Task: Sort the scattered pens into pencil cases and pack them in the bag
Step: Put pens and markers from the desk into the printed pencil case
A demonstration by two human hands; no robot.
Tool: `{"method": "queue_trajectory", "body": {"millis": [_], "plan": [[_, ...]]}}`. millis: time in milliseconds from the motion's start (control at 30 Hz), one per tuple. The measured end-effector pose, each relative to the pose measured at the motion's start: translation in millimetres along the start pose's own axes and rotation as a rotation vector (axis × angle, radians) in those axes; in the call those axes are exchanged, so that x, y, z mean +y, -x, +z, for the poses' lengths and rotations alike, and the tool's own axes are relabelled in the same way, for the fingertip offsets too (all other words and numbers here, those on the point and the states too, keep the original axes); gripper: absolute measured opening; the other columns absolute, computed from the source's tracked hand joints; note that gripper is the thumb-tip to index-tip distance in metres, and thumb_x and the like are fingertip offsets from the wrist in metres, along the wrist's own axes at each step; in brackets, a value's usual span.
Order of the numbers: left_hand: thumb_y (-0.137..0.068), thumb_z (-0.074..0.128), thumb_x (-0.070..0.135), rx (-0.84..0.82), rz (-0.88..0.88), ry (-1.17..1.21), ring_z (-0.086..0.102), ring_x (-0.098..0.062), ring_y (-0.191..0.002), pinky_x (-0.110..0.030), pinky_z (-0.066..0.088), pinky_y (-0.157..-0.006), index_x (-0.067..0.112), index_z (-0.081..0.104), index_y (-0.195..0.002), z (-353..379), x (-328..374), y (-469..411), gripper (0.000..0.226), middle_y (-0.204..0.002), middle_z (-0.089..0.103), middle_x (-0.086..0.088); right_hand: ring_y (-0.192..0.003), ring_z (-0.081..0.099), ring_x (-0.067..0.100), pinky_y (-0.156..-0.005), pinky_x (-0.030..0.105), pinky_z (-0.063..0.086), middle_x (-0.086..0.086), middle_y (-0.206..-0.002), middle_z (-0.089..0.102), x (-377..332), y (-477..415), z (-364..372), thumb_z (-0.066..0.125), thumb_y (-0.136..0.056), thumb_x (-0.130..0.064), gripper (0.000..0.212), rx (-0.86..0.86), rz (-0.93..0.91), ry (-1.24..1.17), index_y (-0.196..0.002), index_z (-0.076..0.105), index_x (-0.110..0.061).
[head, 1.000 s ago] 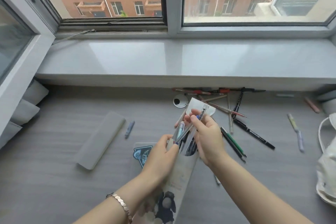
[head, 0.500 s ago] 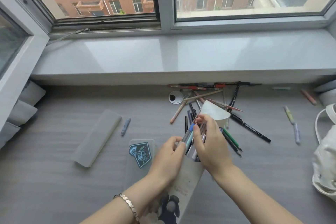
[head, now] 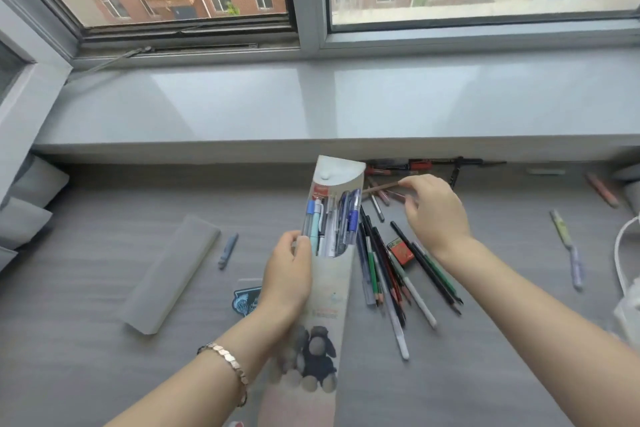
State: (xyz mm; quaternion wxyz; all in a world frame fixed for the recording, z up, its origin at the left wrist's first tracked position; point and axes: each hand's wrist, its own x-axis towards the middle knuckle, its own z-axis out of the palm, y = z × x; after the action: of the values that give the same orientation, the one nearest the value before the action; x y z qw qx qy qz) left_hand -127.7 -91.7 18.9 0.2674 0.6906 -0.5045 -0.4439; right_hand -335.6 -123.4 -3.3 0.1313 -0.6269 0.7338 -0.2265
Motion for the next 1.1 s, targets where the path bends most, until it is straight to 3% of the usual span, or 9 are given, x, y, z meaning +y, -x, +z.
{"method": "queue_trajectory", "body": {"millis": [67, 167, 267, 367, 533, 667, 867, 1000, 1100], "plan": [[-0.095, 0.037, 0.015, 0.036, -0.013, 0.015, 0.047, -0.006, -0.069, -0.017, 0.037, -0.062, 0.020, 0.054, -0.086, -5.4, 1.0, -6.9, 0.020, -0.076, 0.055, 0.009, -0.112, 0.048, 0.031, -0.089, 0.039, 0.041, 0.013, -0.120, 0.056, 15.1, -18.0, 12.2, 0.049, -0.088, -0.005, 0.034, -0.230, 0.089, 0.236, -0.122, 0.052, -0.007], [-0.095, 0.037, 0.016, 0.056, -0.018, 0.002, 0.047, -0.003, -0.068, -0.012, 0.037, -0.059, 0.017, 0.057, -0.093, -10.9, -0.8, -15.9, 0.019, -0.076, 0.054, 0.010, -0.110, 0.047, 0.032, -0.084, 0.039, 0.042, 0.014, -0.120, 0.054, 23.3, -31.2, 23.9, 0.044, -0.086, 0.001, 0.038, -0.356, 0.023, 0.443, -0.123, 0.046, -0.006], [-0.094, 0.038, 0.014, 0.078, -0.025, -0.006, 0.046, -0.004, -0.067, -0.007, 0.036, -0.054, 0.013, 0.058, -0.095, -14.2, -6.0, -22.6, 0.020, -0.075, 0.054, 0.010, -0.104, 0.050, 0.033, -0.076, 0.038, 0.042, 0.016, -0.115, 0.052, 23.8, -36.4, 25.8, 0.041, -0.087, 0.003, 0.030, -0.423, -0.011, 0.471, -0.114, 0.048, -0.004], [-0.094, 0.039, 0.015, 0.095, -0.057, -0.014, 0.048, -0.004, -0.068, -0.016, 0.039, -0.062, 0.013, 0.060, -0.098, -19.2, -10.8, -24.8, 0.022, -0.076, 0.057, 0.010, -0.095, 0.056, 0.034, -0.072, 0.036, 0.042, 0.015, -0.110, 0.053, 20.0, -41.4, 20.0, 0.038, -0.088, -0.003, 0.024, -0.491, 0.050, 0.425, -0.108, 0.051, -0.005], [-0.094, 0.039, 0.013, 0.096, -0.056, -0.006, 0.048, -0.003, -0.067, -0.011, 0.038, -0.056, 0.011, 0.060, -0.095, -23.7, -16.4, -22.1, 0.021, -0.075, 0.057, 0.008, -0.068, 0.053, 0.025, -0.058, 0.027, 0.041, 0.009, -0.079, 0.061, 24.8, -34.3, 2.7, 0.045, -0.080, -0.010, 0.020, -0.653, 0.216, 0.338, -0.090, 0.062, -0.005], [-0.094, 0.040, 0.013, 0.061, -0.049, 0.011, 0.051, -0.010, -0.074, -0.022, 0.040, -0.066, 0.014, 0.059, -0.093, -20.3, -20.1, -16.7, 0.020, -0.078, 0.059, 0.008, -0.067, 0.054, 0.025, -0.057, 0.027, 0.042, 0.009, -0.072, 0.058, 31.6, 0.6, 5.2, 0.054, -0.085, -0.016, 0.018, -0.637, 0.260, 0.265, -0.085, 0.064, -0.002], [-0.094, 0.040, 0.013, -0.005, -0.023, 0.036, 0.054, -0.014, -0.075, -0.022, 0.042, -0.066, 0.018, 0.060, -0.088, -14.3, -17.9, 1.7, 0.022, -0.083, 0.063, 0.000, -0.090, 0.059, 0.033, -0.067, 0.032, 0.045, 0.015, -0.094, 0.065, 43.5, 38.5, 10.4, 0.048, -0.085, -0.013, 0.016, -0.477, 0.362, 0.232, -0.092, 0.060, -0.006], [-0.095, 0.039, 0.015, -0.056, -0.020, 0.016, 0.055, -0.012, -0.076, -0.022, 0.042, -0.067, 0.018, 0.060, -0.096, -9.0, -16.5, 10.7, 0.021, -0.084, 0.064, 0.004, -0.095, 0.056, 0.039, -0.073, 0.038, 0.045, 0.019, -0.109, 0.053, 56.3, 41.6, -0.1, 0.045, -0.088, -0.008, 0.019, -0.323, 0.367, 0.311, -0.104, 0.052, -0.002], [-0.095, 0.039, 0.015, -0.082, -0.023, 0.015, 0.055, -0.011, -0.076, -0.025, 0.043, -0.068, 0.019, 0.059, -0.096, -2.6, -11.7, 14.5, 0.021, -0.085, 0.064, 0.004, -0.096, 0.056, 0.039, -0.075, 0.039, 0.045, 0.019, -0.114, 0.048, 67.7, 36.7, -4.2, 0.046, -0.091, -0.011, 0.019, -0.328, 0.382, 0.366, -0.107, 0.048, -0.001]]}}
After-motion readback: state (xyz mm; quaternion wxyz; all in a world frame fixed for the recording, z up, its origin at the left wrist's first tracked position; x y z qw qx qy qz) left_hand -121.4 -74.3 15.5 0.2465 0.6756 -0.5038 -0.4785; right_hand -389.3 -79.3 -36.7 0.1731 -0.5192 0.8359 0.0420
